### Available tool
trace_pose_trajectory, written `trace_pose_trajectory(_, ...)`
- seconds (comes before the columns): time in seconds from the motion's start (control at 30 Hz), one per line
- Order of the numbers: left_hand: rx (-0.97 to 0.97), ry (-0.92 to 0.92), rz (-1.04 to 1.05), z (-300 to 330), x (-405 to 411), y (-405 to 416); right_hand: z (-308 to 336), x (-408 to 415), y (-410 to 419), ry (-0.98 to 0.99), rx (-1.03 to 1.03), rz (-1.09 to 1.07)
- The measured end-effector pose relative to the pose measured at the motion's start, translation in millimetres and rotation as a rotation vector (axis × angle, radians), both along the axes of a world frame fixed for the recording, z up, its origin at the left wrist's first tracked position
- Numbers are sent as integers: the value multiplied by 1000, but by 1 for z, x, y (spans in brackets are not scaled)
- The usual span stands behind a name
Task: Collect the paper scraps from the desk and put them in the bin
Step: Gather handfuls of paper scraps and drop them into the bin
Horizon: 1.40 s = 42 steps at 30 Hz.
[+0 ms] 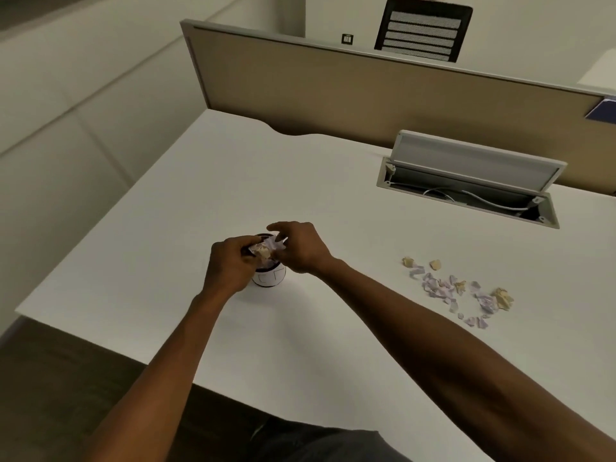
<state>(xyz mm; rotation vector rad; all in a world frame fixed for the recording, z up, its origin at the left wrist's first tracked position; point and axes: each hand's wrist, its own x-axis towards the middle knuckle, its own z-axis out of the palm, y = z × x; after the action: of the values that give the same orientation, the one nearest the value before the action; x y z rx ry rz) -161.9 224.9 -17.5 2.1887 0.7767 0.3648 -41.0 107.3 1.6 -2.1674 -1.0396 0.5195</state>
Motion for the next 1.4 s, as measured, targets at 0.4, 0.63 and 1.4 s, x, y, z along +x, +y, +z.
trace_pose_trajectory(0.4,386,131,-192,-21,-24,-13,-18,-19,-22,-438,-45,296)
trace_pose_trajectory(0.63,551,334,-318,-36,-28,-10,-26,-23,-29,-543,-306,423)
trace_pose_trajectory(1.4,486,259,-926,-104,27,-210,-84,-36,-324,-33,-218,-840)
